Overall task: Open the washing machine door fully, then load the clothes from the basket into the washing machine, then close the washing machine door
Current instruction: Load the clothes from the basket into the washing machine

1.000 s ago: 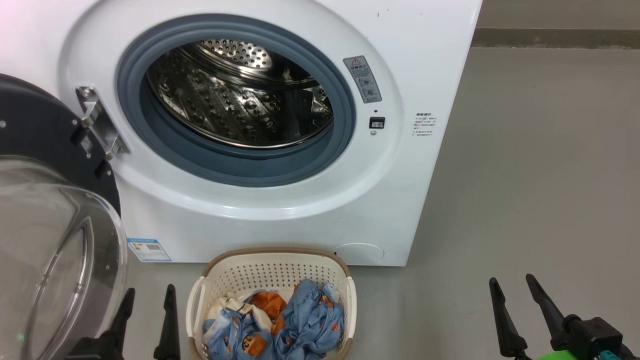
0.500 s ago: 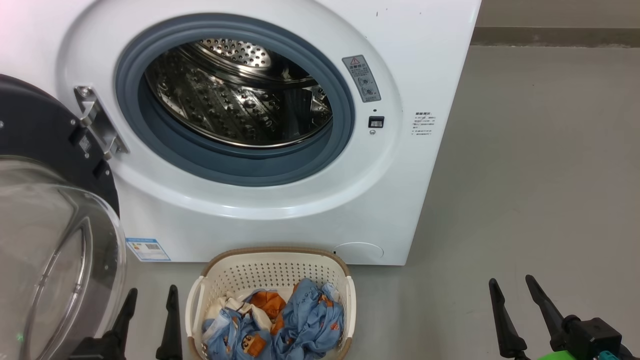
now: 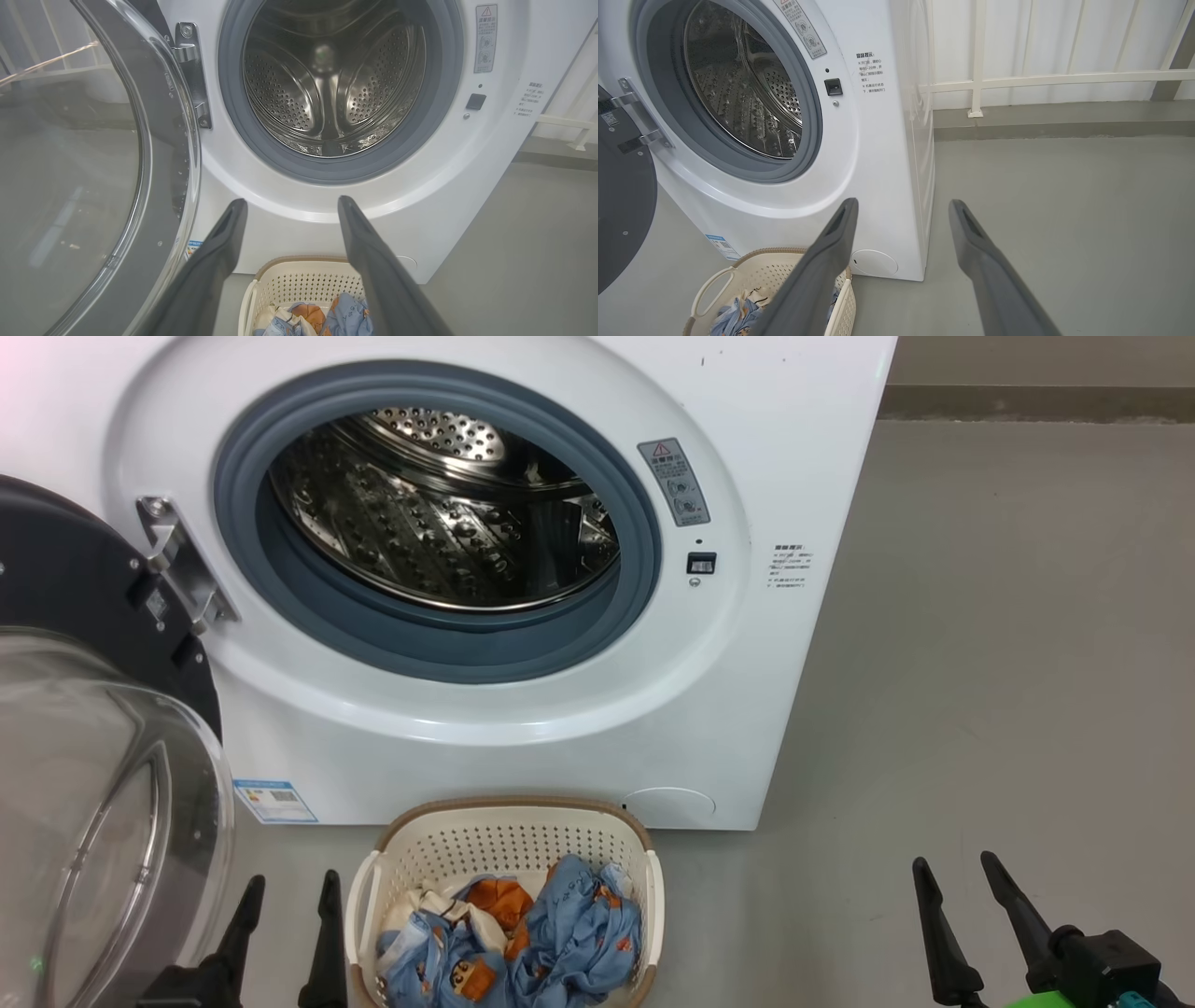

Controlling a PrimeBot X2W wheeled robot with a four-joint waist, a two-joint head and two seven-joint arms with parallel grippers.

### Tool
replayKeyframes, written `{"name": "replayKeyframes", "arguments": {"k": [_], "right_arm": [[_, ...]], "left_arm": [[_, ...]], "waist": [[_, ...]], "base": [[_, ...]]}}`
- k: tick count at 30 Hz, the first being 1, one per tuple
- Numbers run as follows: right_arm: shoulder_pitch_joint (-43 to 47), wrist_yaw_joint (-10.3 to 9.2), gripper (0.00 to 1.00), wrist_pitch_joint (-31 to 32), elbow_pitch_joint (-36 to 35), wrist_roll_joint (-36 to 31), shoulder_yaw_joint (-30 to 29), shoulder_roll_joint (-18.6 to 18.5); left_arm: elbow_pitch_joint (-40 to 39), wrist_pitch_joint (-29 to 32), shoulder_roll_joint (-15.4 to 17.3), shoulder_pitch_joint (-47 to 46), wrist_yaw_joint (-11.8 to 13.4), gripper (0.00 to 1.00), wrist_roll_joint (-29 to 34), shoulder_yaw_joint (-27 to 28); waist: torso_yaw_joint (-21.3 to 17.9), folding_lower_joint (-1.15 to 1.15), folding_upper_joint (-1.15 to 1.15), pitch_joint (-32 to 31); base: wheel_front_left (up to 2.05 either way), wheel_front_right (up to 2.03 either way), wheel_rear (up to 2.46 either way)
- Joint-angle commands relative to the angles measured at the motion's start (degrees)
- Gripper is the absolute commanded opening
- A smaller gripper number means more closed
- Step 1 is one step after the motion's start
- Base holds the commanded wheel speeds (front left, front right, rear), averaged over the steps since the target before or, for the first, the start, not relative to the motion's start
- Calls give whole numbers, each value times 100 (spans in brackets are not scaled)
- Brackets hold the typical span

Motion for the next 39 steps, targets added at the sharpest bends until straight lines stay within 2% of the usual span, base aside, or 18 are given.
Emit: {"name": "replayKeyframes", "arguments": {"k": [1,11,17,39], "right_arm": [[-147,10,100,-68,-117,8,163,-49],[-221,10,100,-68,-155,-4,172,-49],[-327,10,100,-68,-157,22,202,-49],[-1020,10,100,-68,-322,-56,187,-49]], "left_arm": [[-111,-37,73,-98,-13,100,-24,163],[-82,-37,94,-137,-13,100,-95,134],[194,-37,137,-205,-13,100,-333,-51],[1052,-37,252,-1369,-13,100,-613,-412]], "waist": [[-2,0,0,12],[-63,0,0,274],[-142,0,0,573],[-510,0,0,2386]], "base": [[0,0,0],[0,0,0],[0,0,0],[0,0,0]]}}
